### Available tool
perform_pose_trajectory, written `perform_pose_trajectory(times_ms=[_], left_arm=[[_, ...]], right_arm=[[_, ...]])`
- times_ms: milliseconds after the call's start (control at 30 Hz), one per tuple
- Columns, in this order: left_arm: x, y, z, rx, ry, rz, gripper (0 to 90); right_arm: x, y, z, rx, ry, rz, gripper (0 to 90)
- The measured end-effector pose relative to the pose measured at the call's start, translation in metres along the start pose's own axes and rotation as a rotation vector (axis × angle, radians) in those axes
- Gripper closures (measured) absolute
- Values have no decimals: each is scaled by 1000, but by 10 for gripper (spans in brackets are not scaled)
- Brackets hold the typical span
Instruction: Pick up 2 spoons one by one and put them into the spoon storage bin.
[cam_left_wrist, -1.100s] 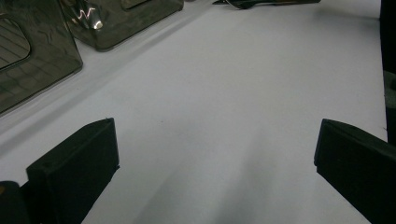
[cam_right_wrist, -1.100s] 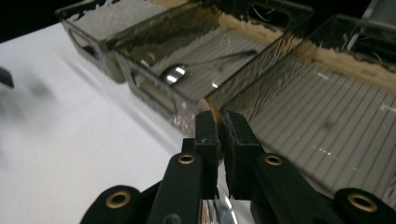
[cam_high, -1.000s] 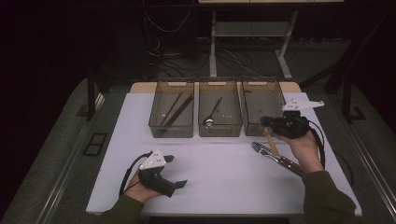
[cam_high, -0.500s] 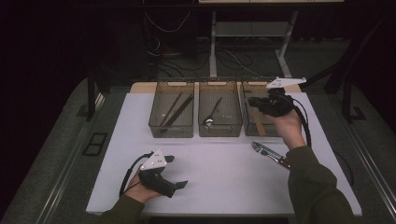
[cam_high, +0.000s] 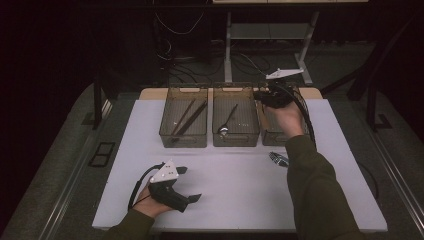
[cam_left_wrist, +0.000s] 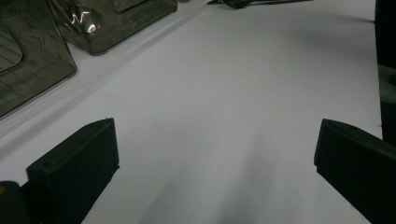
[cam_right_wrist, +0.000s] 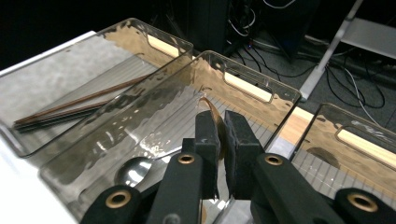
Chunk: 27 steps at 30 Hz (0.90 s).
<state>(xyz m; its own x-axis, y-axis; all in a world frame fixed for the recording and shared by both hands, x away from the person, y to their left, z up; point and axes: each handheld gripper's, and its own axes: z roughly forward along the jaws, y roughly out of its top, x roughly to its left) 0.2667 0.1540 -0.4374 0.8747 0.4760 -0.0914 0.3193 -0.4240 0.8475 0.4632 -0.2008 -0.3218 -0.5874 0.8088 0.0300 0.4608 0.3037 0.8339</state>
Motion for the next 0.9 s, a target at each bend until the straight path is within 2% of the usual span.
perform_pose_trajectory(times_ms=[233,467,733,767,800,833,900], left_arm=[[0,0,0,-4,-1,10,0],[0,0,0,-8,-7,1,0],[0,0,1,-5,-9,15,0],[0,0,1,-5,-10,10,0],[0,0,1,-5,-10,9,0],[0,0,0,-1,-11,10,0],[1,0,0,0,-10,18,0]], right_arm=[[4,2,28,23,-19,-2,847],[5,-7,50,58,-39,5,847],[15,-18,67,115,-38,-44,840],[16,-20,69,131,-30,-46,830],[16,-21,70,144,-36,-57,770],[17,-23,70,138,-54,-59,697],[16,-23,67,120,-54,-40,618]])
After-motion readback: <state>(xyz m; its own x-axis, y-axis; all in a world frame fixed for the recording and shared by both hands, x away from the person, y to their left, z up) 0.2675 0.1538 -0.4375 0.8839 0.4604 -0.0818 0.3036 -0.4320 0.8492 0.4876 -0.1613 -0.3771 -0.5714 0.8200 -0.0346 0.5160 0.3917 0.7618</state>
